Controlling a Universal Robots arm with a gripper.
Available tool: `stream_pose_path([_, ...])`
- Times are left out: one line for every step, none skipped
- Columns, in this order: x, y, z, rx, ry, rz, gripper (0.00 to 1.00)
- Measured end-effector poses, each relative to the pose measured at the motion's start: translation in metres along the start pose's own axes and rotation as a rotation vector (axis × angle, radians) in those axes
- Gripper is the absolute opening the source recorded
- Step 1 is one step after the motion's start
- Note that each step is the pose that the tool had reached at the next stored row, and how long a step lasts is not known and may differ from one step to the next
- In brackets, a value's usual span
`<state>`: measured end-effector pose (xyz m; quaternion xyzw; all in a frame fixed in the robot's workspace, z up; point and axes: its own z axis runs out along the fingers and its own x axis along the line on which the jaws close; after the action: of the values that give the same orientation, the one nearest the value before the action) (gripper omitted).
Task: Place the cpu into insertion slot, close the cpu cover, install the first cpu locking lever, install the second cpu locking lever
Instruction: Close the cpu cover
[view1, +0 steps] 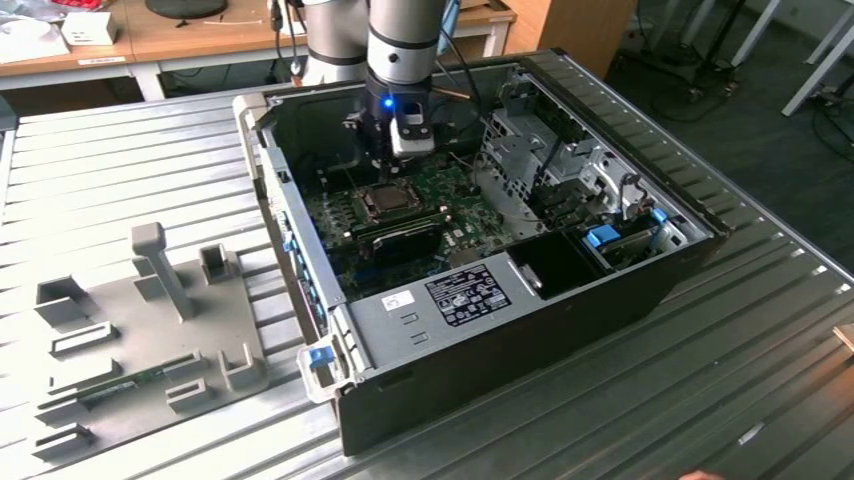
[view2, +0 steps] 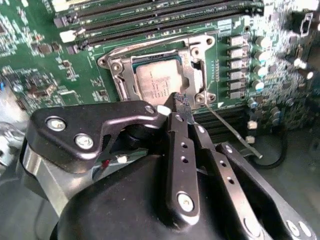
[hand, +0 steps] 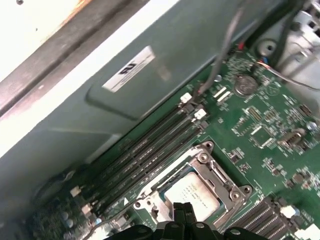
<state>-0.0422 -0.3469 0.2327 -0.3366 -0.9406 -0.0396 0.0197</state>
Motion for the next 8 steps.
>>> stream_pose_path([0.0000,0.0000,0.0002,0.0010,0.0011,-0.018,0.11])
stream_pose_path([0.0000,0.0000,0.0003,0.0022,0.0022,-0.036,0.11])
stream_pose_path([0.0000,0.0000,0.0005,0.0034,0.0033,-0.054,0.11])
stream_pose_path([0.0000,0.0000,0.0006,0.0045,0.0045,-0.072,0.11])
stream_pose_path([0.0000,0.0000,0.0008,0.0057,0.0056,-0.090,0.11])
stream_pose_path([-0.0001,0.0000,0.0010,0.0068,0.0067,-0.108,0.11])
stream_pose_path([-0.0001,-0.0001,0.0012,0.0081,0.0079,-0.128,0.11])
stream_pose_path([-0.0001,-0.0001,0.0013,0.0092,0.0090,-0.145,0.11])
